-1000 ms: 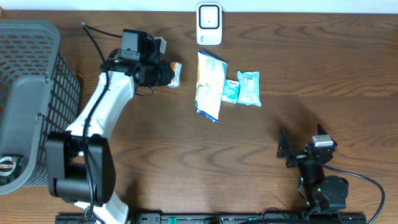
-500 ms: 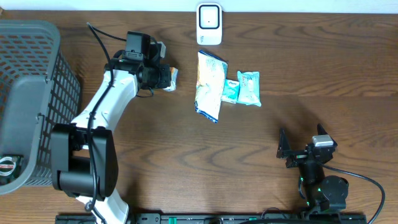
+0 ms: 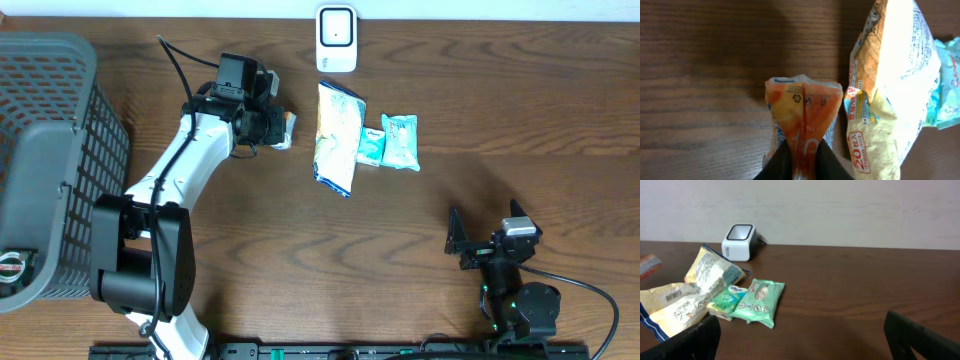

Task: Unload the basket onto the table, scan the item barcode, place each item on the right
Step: 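Carry the orange pack left of the white bag and lower it, then release the orange pack and move the left gripper back into the basket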

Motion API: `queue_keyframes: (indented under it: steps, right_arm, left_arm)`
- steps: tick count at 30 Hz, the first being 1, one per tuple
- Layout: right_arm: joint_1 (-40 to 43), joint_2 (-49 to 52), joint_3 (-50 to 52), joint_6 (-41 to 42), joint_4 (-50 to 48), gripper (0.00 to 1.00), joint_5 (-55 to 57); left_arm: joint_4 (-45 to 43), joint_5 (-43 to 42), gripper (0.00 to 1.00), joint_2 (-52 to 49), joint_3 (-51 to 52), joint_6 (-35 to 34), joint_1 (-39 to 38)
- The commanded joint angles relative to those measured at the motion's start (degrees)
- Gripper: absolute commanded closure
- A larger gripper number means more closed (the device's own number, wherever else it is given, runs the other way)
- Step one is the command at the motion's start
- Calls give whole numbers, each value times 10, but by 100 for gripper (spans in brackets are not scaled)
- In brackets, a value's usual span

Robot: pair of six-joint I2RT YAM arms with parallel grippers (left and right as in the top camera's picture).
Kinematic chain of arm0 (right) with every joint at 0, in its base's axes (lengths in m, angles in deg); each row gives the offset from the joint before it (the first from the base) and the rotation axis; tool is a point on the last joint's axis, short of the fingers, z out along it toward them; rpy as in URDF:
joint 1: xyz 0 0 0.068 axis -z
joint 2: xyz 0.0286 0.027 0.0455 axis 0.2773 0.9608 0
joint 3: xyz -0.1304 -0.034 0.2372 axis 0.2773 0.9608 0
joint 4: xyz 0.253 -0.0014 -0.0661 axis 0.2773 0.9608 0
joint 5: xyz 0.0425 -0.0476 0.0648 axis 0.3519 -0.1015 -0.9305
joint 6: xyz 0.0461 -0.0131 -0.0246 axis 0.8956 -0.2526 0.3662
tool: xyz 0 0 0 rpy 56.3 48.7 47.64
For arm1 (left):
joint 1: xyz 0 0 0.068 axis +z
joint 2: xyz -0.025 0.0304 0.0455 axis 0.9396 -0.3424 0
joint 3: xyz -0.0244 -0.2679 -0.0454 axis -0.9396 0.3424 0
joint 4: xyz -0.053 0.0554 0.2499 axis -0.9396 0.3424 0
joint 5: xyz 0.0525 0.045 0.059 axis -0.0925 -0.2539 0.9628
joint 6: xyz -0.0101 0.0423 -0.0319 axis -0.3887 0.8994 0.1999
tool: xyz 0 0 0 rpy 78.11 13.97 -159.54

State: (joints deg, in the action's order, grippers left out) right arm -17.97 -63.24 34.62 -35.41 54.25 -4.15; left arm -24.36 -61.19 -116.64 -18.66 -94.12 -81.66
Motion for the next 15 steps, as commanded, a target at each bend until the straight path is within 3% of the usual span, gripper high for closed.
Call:
queue_keyframes:
  steps: [1, 2, 3, 15]
  right_arm:
    - [-4, -2, 1, 3, 2, 1, -4]
    - [-4, -2, 1, 3, 2, 1, -4]
    - [-4, -2, 1, 3, 2, 1, -4]
    - [-4, -2, 1, 3, 2, 1, -4]
  left_arm:
    - [-1, 16, 75, -7, -7, 0, 1]
    - [-1, 16, 64, -7, -7, -1, 1]
    - [-1, 16, 60, -7, -7, 0, 1]
    - [-22, 16, 59, 23, -11, -1, 1]
